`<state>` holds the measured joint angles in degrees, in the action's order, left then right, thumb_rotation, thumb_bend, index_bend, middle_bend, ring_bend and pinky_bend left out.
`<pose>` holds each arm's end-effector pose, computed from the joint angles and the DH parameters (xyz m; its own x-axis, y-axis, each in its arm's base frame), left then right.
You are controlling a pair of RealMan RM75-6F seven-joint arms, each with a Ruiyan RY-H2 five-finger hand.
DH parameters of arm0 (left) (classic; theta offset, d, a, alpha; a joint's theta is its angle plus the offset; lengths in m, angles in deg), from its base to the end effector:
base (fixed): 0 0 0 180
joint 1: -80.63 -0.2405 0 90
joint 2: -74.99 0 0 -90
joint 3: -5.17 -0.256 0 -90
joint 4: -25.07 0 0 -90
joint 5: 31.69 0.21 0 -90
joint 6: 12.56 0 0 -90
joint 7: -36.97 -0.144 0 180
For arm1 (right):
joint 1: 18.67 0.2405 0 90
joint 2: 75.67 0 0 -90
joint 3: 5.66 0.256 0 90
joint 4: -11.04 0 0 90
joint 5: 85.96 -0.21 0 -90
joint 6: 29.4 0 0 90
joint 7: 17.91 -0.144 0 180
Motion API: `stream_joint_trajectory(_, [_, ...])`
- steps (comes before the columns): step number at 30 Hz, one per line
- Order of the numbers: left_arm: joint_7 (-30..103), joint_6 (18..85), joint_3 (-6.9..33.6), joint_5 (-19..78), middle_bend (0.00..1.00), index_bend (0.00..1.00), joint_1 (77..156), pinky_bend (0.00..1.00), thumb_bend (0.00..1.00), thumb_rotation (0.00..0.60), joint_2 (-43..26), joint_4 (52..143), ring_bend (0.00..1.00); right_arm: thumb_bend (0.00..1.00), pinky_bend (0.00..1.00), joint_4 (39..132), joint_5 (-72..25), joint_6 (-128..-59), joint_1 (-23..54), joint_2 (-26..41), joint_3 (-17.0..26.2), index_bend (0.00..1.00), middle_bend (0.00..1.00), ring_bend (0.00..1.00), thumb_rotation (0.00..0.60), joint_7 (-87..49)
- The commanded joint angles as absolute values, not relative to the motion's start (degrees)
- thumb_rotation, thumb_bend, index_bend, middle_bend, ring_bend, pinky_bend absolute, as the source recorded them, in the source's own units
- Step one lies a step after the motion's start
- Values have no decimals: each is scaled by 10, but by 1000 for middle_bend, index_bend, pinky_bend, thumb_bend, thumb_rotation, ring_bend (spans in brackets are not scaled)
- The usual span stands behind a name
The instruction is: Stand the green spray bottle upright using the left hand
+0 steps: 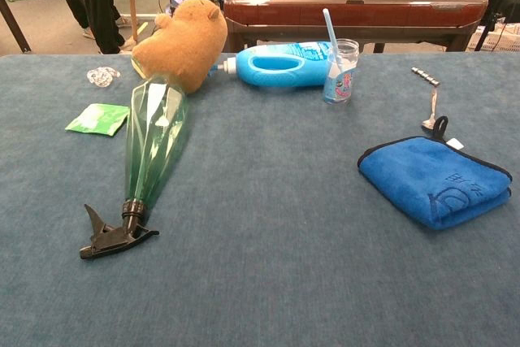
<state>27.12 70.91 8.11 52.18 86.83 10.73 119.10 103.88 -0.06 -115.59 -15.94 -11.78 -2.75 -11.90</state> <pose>-0.3067 0.1879 0.1539 0.5169 0.0232 0.8558 0.8560 -0.0015 -0.5170 -0.3150 -0.1695 0.1623 0.4852 0.0004 0.8744 -0.8741 0.0253 0.4851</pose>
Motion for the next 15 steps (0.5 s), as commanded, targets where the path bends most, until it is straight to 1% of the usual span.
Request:
stream_joint_trajectory(1, [269,709,87,518,80,75,872,75,405,600,101,1187,25,354,193,1040,-3,-1158,-162,-118,-28,265,228,157,600,-119])
stream_joint_trajectory(15, [278,703,95,530,80,98,891,75,405,600,94,1175,34,353,193,1047,-6,-1168,-170,-124,-25,265,228,156,600,-121])
